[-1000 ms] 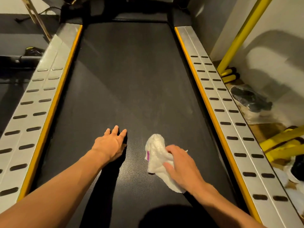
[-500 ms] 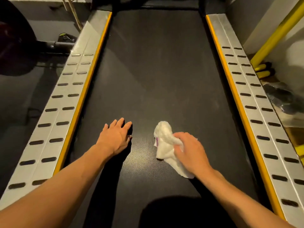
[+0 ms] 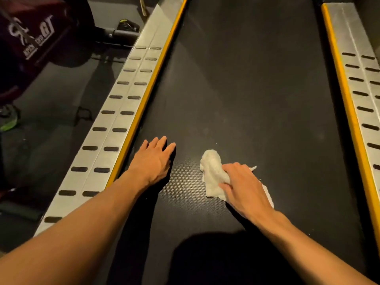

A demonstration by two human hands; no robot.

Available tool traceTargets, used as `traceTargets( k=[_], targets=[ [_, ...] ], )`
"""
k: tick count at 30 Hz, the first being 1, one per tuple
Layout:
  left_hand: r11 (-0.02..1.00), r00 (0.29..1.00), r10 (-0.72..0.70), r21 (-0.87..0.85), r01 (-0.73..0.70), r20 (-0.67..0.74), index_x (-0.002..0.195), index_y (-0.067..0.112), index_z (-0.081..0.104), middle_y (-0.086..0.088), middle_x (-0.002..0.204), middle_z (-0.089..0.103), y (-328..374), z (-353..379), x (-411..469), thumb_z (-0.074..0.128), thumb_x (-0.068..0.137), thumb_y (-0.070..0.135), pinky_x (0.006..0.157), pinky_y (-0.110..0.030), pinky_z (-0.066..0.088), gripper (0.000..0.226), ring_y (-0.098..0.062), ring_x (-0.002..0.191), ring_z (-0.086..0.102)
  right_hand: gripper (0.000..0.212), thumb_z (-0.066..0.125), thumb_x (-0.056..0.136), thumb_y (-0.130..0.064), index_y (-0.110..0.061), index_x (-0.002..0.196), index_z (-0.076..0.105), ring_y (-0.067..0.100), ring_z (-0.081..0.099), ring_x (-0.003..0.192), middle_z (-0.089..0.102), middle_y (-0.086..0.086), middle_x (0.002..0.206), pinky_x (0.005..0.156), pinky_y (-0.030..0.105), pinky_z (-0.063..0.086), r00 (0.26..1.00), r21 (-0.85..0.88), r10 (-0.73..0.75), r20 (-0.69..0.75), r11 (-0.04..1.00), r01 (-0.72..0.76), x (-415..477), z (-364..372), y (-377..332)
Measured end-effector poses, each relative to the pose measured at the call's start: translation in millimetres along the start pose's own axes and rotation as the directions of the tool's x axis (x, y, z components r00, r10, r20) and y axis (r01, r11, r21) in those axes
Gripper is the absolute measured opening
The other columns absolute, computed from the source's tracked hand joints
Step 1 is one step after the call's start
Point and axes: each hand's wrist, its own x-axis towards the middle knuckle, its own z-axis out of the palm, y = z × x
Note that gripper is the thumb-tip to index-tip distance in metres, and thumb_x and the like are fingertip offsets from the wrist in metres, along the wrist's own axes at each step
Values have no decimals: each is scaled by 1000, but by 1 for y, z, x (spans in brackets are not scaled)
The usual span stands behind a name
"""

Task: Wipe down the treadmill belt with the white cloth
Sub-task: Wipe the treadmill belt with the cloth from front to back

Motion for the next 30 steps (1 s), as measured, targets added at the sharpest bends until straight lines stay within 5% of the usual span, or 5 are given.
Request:
traceTargets(
  k=[6,12,19,25,30],
  targets=[
    [993,992,-78,75,86,-103,152,19,19,-15,160,9,-29,3,-13,44,95,33,119,-52,9,63,-35,147,8,26,58,86,-26,-17,108,49,30,51,94,56,4,103,69,38,40,959,57,242,-149,970,-236,60,-11,20],
    [958,955,-284,-59,280,-82,144,15,32,-19,149,27,-44,1,-28,54,91,36,108,-46,33,61,-36,130,35,27,66,85,-26,-20,110,56,22,52,79,59,-2,92,63,36,45,935,-102,-348,70,930,353,14,18,-34],
    [894,956,-279,-388,224,-90,145,17,38,-9,146,39,-62,-9,-38,53,92,13,105,-45,41,54,-32,127,44,24,53,90,-28,-13,109,49,30,46,91,53,8,104,67,38,38,995,-50,63,-80,997,-67,76,19,-35],
    [901,953,-285,-369,229,-106,143,14,39,-9,144,38,-70,3,-55,58,89,10,101,-44,46,58,-31,126,44,28,57,92,-29,-16,116,51,22,44,82,54,2,98,59,34,39,943,-94,-328,57,939,332,16,46,-83],
    [911,962,-224,-384,150,-155,143,9,36,-7,150,33,-83,16,-66,58,92,16,104,-33,40,56,-26,130,43,25,54,91,-23,-16,115,51,26,44,88,56,5,98,66,40,41,983,-54,-178,-41,983,176,73,30,-84]
  ],
)
